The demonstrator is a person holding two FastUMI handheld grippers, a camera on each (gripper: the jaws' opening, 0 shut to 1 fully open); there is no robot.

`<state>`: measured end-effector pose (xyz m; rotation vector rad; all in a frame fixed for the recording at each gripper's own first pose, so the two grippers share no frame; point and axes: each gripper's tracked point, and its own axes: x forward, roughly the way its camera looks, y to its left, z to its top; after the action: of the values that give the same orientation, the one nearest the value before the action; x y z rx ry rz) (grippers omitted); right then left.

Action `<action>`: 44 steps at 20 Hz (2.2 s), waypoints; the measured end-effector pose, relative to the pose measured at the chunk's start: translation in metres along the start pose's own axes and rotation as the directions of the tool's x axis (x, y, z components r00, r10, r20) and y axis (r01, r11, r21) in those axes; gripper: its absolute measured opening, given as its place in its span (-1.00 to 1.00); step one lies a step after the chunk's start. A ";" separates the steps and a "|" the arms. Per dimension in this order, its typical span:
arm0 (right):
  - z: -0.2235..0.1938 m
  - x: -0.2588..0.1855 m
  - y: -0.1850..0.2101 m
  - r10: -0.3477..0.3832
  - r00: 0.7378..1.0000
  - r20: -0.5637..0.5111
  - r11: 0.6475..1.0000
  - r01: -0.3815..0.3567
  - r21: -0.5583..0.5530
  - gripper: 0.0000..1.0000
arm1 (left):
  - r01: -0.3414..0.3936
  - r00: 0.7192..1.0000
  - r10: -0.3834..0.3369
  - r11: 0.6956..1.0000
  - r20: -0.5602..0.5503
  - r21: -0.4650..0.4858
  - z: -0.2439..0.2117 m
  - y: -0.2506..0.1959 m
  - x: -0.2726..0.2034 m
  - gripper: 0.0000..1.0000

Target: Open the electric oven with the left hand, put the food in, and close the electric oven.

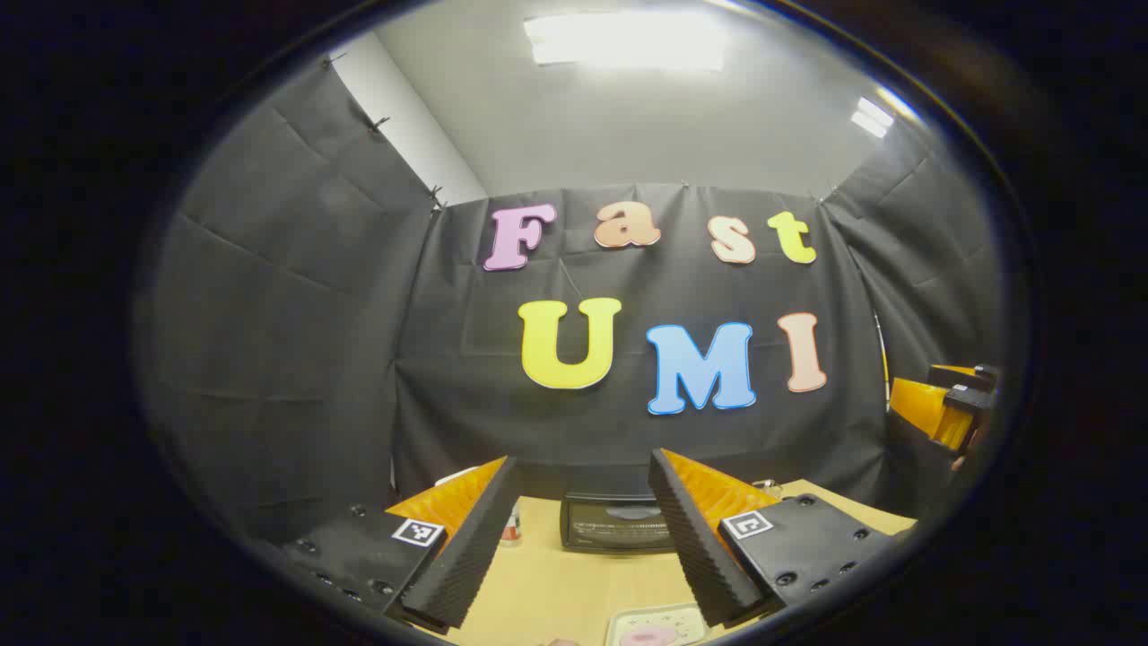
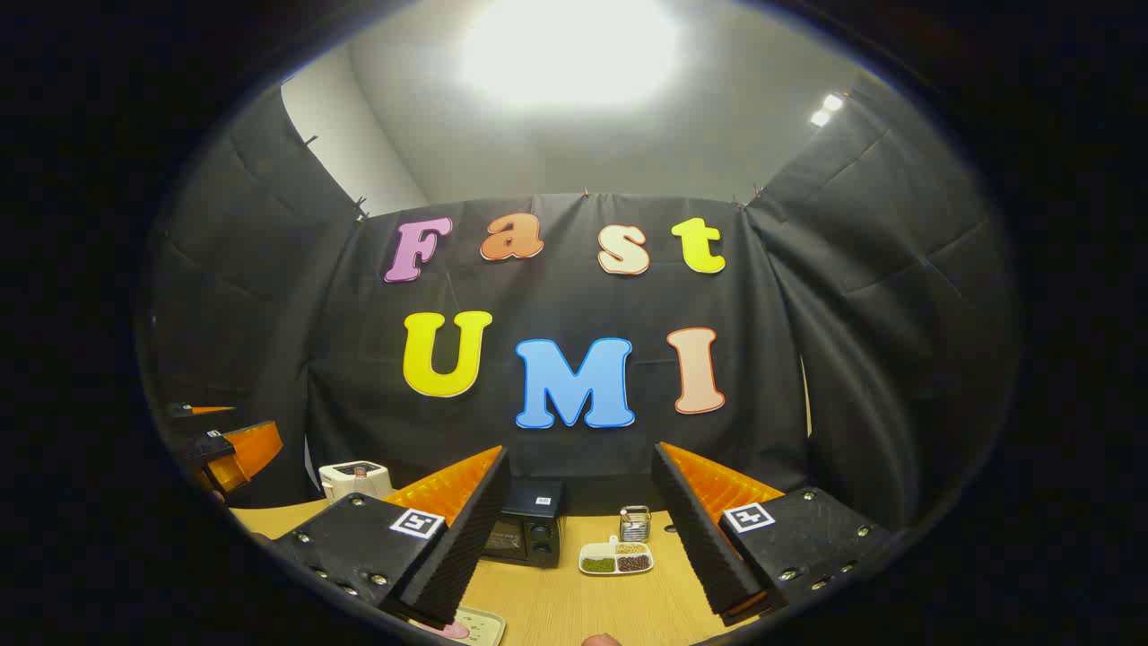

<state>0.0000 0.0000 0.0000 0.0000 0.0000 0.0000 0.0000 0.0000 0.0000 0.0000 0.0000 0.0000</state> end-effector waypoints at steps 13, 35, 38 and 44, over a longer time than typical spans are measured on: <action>-0.013 0.009 -0.030 -0.013 1.000 -0.014 1.000 0.013 -0.006 0.96 | 0.005 0.999 -0.005 1.000 -0.032 0.009 -0.015 -0.033 0.013 0.93; -0.047 0.067 -0.020 -0.011 0.999 -0.047 1.000 0.010 -0.013 0.95 | 0.083 0.990 -0.082 0.997 -0.111 0.007 -0.102 -0.059 0.186 1.00; -0.052 0.077 -0.017 -0.043 0.997 -0.061 0.999 0.041 -0.024 0.95 | 0.121 0.985 -0.119 0.993 -0.124 0.009 -0.120 -0.064 0.223 1.00; -0.058 0.092 -0.020 -0.126 0.989 -0.077 0.991 0.123 -0.047 0.95 | 0.206 0.963 -0.202 0.978 -0.180 0.006 -0.172 -0.092 0.285 0.80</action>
<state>0.0917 -0.0201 -0.0578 -0.0417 0.0804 -0.1249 0.2846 -0.0921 -0.1724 0.0250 0.1799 -0.2065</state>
